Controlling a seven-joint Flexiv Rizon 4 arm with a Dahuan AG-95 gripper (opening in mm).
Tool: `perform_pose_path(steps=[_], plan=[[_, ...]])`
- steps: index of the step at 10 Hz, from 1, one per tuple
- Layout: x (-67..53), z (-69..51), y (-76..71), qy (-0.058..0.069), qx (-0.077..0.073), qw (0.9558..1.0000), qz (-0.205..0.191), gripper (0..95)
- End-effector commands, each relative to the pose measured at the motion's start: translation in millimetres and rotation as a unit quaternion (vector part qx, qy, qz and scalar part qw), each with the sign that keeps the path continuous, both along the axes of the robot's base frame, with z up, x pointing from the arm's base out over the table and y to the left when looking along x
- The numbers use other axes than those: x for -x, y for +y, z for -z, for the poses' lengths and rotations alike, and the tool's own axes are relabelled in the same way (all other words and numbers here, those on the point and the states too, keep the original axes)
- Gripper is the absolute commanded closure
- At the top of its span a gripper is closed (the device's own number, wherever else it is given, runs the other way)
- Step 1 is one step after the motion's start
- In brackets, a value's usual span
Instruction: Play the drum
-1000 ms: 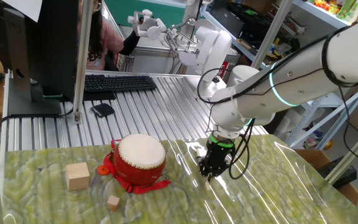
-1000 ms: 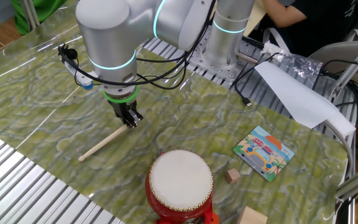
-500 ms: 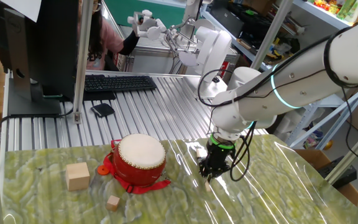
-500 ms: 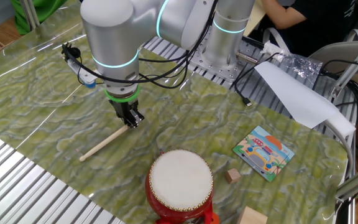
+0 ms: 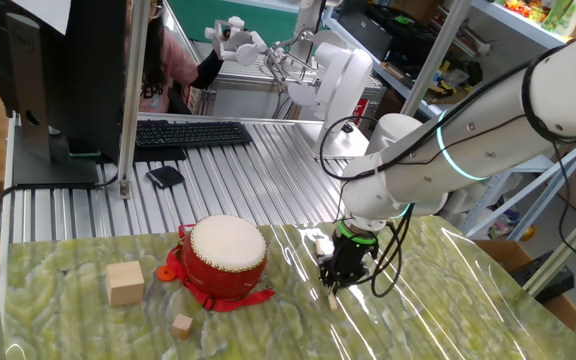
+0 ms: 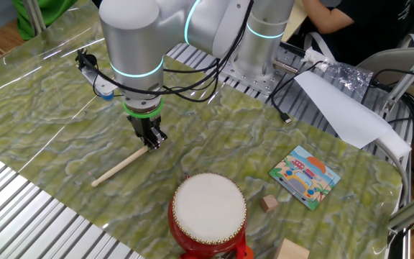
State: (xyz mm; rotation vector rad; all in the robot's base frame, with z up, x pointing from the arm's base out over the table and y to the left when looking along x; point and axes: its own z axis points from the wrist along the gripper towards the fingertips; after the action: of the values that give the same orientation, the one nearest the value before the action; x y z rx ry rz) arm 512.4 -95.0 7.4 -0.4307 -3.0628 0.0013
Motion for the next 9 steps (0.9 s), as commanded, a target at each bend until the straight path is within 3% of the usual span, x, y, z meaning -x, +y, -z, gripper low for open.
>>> perform_pose_path(steps=[1,2,4,5,9], plan=[[-1.2,1.2,-0.2,-0.003,0.0,1.0,0.003,95.0],[-1.2,1.8,0.0,-0.006,0.0,1.0,0.003,76.0],[-1.2,2.8,0.3,-0.012,0.001,0.9999,0.005,76.0],[-1.2,2.8,0.3,-0.014,0.001,0.9999,0.005,57.0],[-1.2,-7.6,-0.9,-0.011,0.001,0.9999,-0.009,57.0]])
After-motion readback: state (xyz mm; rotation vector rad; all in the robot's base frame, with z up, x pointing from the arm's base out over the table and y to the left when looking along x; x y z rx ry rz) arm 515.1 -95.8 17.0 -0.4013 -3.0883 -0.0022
